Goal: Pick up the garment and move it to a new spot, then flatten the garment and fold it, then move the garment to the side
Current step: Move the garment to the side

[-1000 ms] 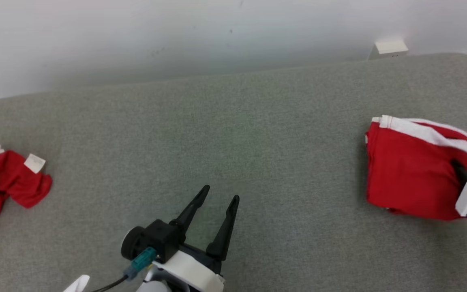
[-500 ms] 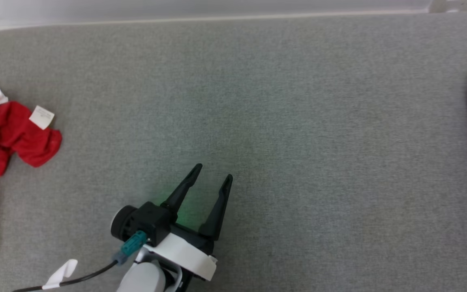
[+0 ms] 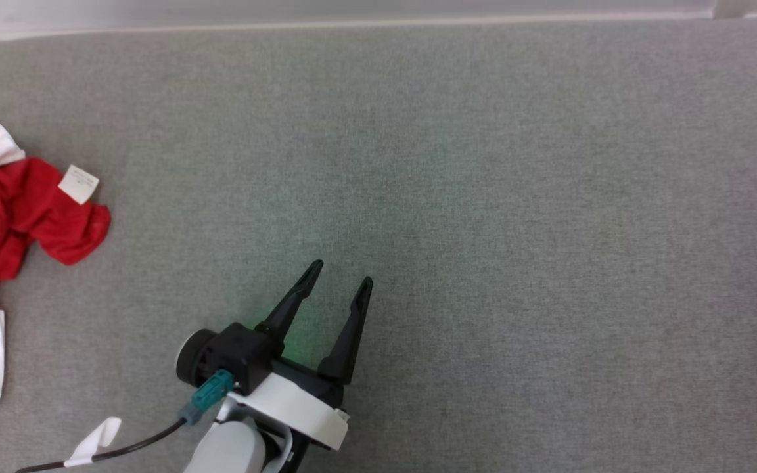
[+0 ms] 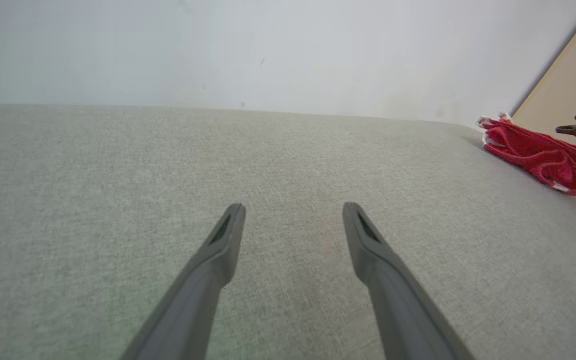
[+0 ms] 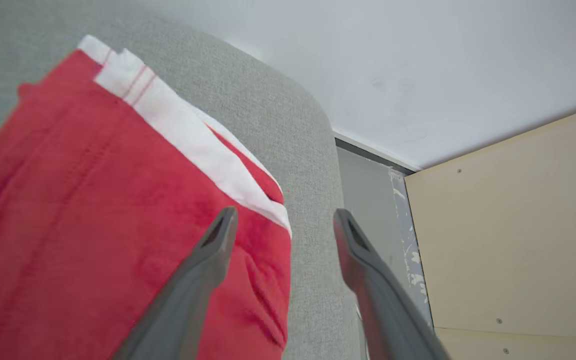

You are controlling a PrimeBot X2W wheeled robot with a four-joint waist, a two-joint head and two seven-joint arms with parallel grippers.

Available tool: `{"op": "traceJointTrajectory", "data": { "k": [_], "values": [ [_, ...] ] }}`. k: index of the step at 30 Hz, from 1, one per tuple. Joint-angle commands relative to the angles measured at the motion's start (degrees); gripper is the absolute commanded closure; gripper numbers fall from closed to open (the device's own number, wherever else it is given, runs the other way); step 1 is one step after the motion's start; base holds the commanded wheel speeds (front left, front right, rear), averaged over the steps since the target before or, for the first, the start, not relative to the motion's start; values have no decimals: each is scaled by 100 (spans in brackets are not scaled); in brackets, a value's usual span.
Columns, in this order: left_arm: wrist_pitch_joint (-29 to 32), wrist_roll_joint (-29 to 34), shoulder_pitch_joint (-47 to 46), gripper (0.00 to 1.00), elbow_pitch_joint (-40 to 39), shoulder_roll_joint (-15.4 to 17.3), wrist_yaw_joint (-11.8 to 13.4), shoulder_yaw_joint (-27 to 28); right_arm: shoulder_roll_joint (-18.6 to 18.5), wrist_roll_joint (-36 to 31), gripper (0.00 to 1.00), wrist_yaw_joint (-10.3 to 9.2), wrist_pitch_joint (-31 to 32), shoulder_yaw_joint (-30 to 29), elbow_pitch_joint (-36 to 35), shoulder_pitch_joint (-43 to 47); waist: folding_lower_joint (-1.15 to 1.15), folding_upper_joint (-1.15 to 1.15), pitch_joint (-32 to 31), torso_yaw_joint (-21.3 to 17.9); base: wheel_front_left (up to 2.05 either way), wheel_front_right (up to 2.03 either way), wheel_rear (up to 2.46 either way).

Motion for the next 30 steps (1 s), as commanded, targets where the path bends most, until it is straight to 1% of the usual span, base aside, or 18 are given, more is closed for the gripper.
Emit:
{"op": "traceJointTrajectory", "data": {
  "k": [1, 3, 8, 11, 14, 16, 19, 23, 26, 30],
  "values": [
    [-2, -56, 37, 0, 13, 17, 10, 26, -28, -96, 0, -15, -154, -89, 59, -103, -1, 0, -143, -41, 0, 0, 0],
    [-2, -83, 93, 0, 18, 3, 10, 73, 77, -224, 0, -14, -409, -248, 105, -95, -1, 0, -321, -71, 0, 0, 0],
    [-2, -149, 300, 0, 47, -28, 10, 356, 540, -240, 0, -14, -1055, -580, 85, 22, -1, 0, -880, -142, 0, 0, 0],
    [-1, -157, 457, 0, 29, -57, 9, 594, 845, -207, 0, -14, -1284, -653, -98, 203, -1, 0, -1227, -160, 0, 0, 0],
    [-1, -119, 603, 0, 28, -65, 11, 841, 1061, -92, 0, -14, -1370, -691, -460, 431, -1, 0, -1554, -148, 0, 0, 0],
    [-1, -67, 680, 0, 9, -74, 15, 986, 1102, -33, 0, -14, -1404, -681, -793, 661, -1, 0, -1738, -132, 0, 0, 0],
    [-1, -31, 824, 0, -34, -91, 35, 1204, 1184, 202, 0, -14, -1406, -824, -1464, 1131, -1, 0, -1996, -120, 0, 0, 0],
    [-1, 19, 1009, 0, 30, -101, 43, 1452, 1371, 512, 0, -14, -1408, -1092, -2416, 2015, -1, 0, -2256, -121, 0, 0, 0],
    [-1, 47, 1121, 0, 66, -116, 37, 1570, 1426, 664, 0, -14, -1410, -1247, -3064, 2635, -1, 0, -2358, -101, 0, 0, 0],
    [-1, 12, 1237, 0, 147, -132, 28, 1693, 1655, 718, 0, -14, -1410, -1519, -3855, 3462, -1, 0, -2422, -86, 0, 0, 0]
  ]
}}
